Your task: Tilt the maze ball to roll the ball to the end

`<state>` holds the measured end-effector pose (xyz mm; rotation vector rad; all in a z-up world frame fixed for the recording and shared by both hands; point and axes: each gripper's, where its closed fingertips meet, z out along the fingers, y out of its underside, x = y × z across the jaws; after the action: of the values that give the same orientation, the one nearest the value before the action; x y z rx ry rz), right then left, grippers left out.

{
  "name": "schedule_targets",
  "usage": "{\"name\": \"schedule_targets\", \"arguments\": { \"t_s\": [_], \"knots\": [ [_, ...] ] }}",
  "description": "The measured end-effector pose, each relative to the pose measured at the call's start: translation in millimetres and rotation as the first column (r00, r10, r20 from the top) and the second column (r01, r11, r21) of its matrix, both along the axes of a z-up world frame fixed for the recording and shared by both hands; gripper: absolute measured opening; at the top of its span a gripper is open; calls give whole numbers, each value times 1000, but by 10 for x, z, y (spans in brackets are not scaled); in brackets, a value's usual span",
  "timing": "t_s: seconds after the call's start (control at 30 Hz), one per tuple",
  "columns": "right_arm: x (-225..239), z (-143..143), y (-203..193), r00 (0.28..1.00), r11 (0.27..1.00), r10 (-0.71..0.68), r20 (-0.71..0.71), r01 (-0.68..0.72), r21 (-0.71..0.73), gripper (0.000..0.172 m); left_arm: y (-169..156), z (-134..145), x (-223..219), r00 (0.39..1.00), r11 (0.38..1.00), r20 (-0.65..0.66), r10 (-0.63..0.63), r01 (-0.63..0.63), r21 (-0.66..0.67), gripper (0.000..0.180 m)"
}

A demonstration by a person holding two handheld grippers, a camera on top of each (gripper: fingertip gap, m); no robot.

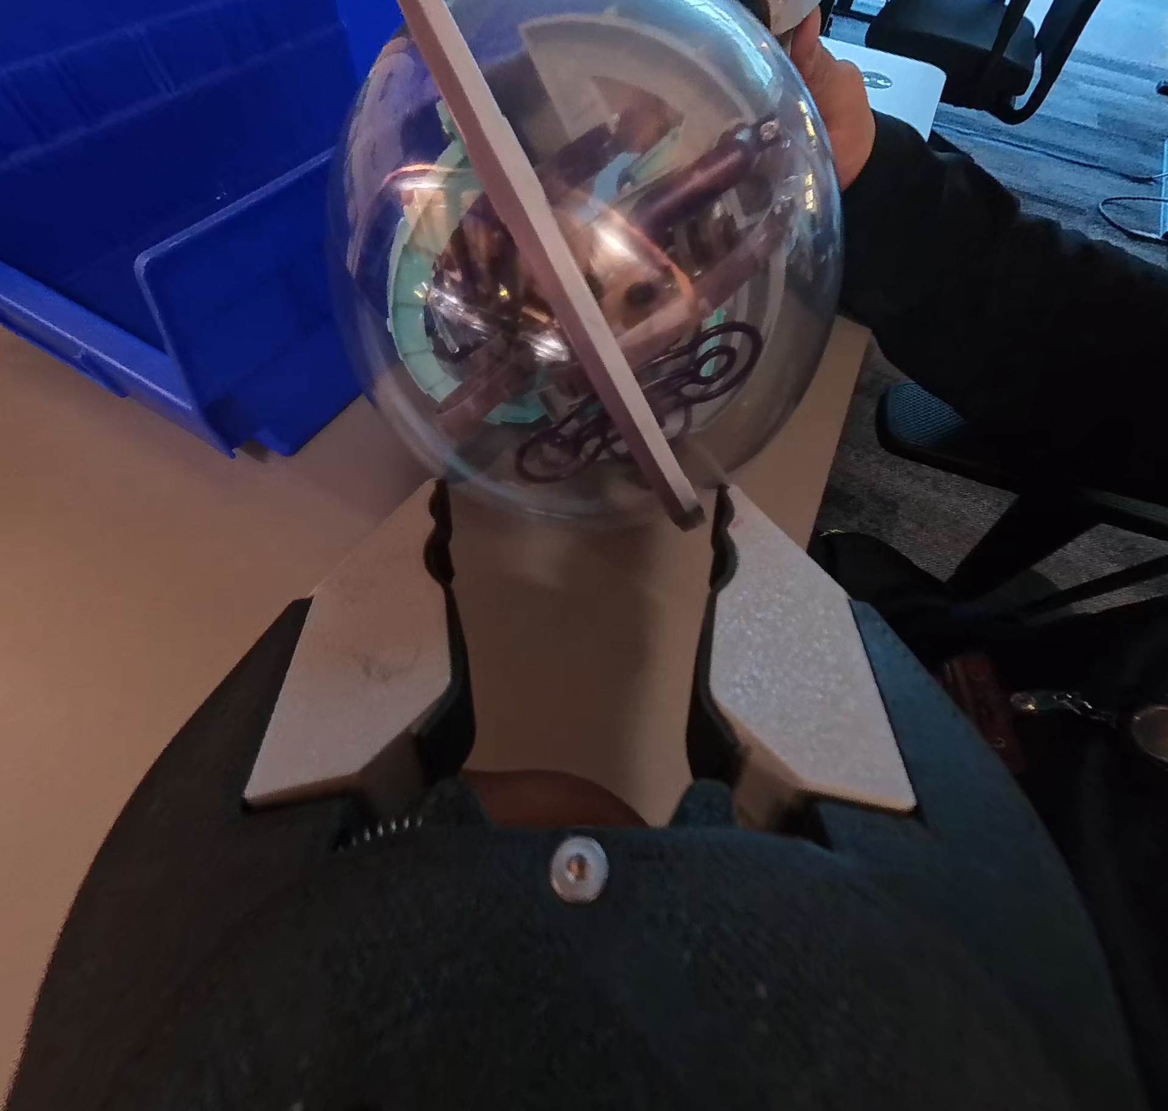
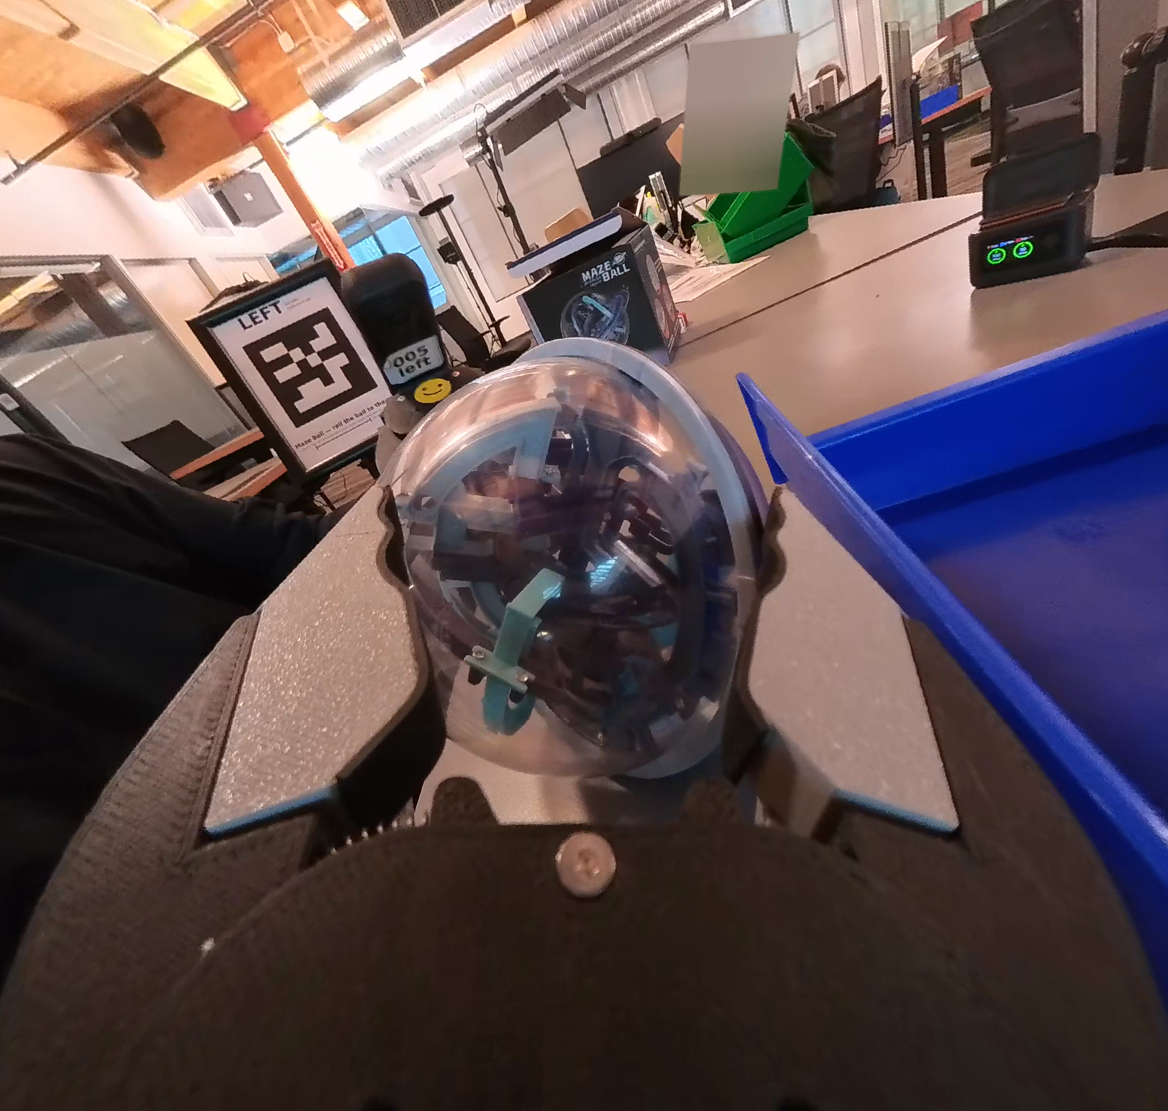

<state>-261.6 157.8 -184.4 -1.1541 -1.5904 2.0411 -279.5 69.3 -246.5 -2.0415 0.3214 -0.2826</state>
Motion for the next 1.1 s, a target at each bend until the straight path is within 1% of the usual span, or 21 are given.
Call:
{"name": "schedule_targets", "arguments": {
  "t_s": [0.27,0.4,0.5,0.7,0.83,1.0,1.1],
  "knots": [
    [-4,-2,3,1000,1000,-5,-1,5,2,112,17,-29,-1,1000,1000,14,-3,3,0,81],
    [-4,-29,-38,1000,1000,16,14,-16,-3,118,31,-95,22,999,1000,34,-18,18,-12,82],
    [4,-26,-71,1000,1000,21,5,-21,17,118,32,-125,30,999,999,39,-35,36,-11,83],
    [-13,-29,-44,1000,1000,13,15,-13,5,118,48,-115,16,993,999,104,-54,52,14,82],
    [-22,-17,-36,1000,1000,0,4,0,13,117,46,-116,7,983,998,169,-68,68,8,75],
    [-43,-49,-60,999,999,19,33,-18,-29,124,57,-117,26,980,997,188,-72,72,2,75],
    [-31,-35,-74,999,999,28,26,-27,-33,124,61,-147,73,980,997,181,-77,81,-16,75]
  ]
}}
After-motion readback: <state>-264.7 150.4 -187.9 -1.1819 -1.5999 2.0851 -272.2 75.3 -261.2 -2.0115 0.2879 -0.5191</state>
